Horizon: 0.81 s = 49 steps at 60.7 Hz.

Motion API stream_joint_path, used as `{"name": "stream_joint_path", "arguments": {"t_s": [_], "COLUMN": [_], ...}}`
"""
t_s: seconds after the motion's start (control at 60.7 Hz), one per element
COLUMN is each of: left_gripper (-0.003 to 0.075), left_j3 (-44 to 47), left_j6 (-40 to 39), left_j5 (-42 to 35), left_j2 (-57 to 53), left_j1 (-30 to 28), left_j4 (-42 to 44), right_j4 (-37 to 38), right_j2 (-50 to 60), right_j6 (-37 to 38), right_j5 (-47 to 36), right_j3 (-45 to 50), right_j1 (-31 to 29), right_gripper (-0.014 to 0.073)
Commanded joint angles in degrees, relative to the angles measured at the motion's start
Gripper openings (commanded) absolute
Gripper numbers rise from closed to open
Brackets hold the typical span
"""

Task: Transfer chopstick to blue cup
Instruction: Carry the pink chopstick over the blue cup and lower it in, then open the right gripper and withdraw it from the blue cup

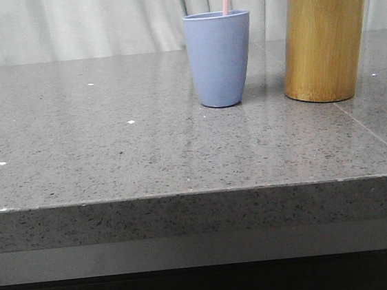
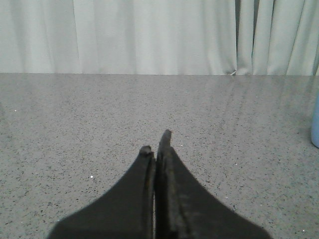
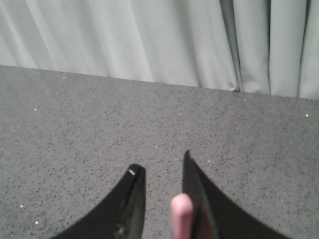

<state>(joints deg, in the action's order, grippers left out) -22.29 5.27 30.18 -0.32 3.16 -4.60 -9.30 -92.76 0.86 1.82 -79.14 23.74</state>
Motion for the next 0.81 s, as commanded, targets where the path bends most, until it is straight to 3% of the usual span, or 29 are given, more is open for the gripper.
{"name": "stream_joint_path", "arguments": {"t_s": [0.0, 0.115, 0.28, 0.379, 0.577, 0.791], "left_gripper": [-0.0018, -0.0018, -0.0018, -0.0018, -0.0018, -0.0018], "left_j3": [-1.37, -1.37, -1.37, -1.37, -1.37, -1.37], "left_j6": [-0.41, -0.41, -0.41, -0.41, -0.41, -0.41], "left_j5": [-4.73, -4.73, -4.73, -4.73, -4.73, -4.73], "left_j2": [-0.28, -0.28, -0.28, -0.28, -0.28, -0.28], "left_j1": [-0.02, -0.02, -0.02, -0.02, -0.02, -0.02], "left_j4": [-0.59, -0.59, -0.59, -0.59, -0.59, -0.59], "right_j4": [-0.14, -0.14, -0.14, -0.14, 0.11, 0.26], "right_j2": [4.92, 8.25, 11.54, 12.14, 14.29, 21.01], "right_j6": [-0.32, -0.32, -0.32, -0.32, -0.32, 0.61], "right_j5": [-4.50, -0.87, 14.98, 23.52, 32.18, 36.76], "right_j3": [-1.81, -4.05, -11.70, -15.04, -15.79, -12.75], "right_j1": [0.04, -0.07, -0.07, -0.07, -1.00, -9.57], "right_gripper": [0.0338, 0.0367, 0.0335, 0.0230, -0.0069, -0.0067]}}
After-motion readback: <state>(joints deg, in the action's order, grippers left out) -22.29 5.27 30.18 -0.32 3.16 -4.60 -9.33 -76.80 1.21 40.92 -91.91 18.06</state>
